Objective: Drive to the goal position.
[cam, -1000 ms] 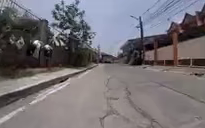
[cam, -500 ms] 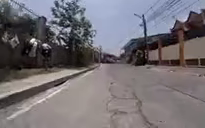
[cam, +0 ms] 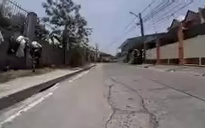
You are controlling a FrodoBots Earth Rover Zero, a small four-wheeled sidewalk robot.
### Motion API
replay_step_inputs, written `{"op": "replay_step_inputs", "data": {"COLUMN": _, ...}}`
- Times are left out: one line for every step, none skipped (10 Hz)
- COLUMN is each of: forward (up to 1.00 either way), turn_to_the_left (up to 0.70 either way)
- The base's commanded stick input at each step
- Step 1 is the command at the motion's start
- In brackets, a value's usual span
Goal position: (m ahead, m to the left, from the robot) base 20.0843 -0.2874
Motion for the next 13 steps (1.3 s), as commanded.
{"op": "replay_step_inputs", "data": {"forward": 1.0, "turn_to_the_left": 0.0}}
{"op": "replay_step_inputs", "data": {"forward": 1.0, "turn_to_the_left": 0.0}}
{"op": "replay_step_inputs", "data": {"forward": 1.0, "turn_to_the_left": -0.01}}
{"op": "replay_step_inputs", "data": {"forward": 1.0, "turn_to_the_left": -0.02}}
{"op": "replay_step_inputs", "data": {"forward": 1.0, "turn_to_the_left": -0.25}}
{"op": "replay_step_inputs", "data": {"forward": 1.0, "turn_to_the_left": -0.3}}
{"op": "replay_step_inputs", "data": {"forward": 1.0, "turn_to_the_left": -0.11}}
{"op": "replay_step_inputs", "data": {"forward": 1.0, "turn_to_the_left": -0.03}}
{"op": "replay_step_inputs", "data": {"forward": 1.0, "turn_to_the_left": 0.0}}
{"op": "replay_step_inputs", "data": {"forward": 1.0, "turn_to_the_left": 0.0}}
{"op": "replay_step_inputs", "data": {"forward": 1.0, "turn_to_the_left": 0.0}}
{"op": "replay_step_inputs", "data": {"forward": 1.0, "turn_to_the_left": 0.0}}
{"op": "replay_step_inputs", "data": {"forward": 1.0, "turn_to_the_left": 0.0}}
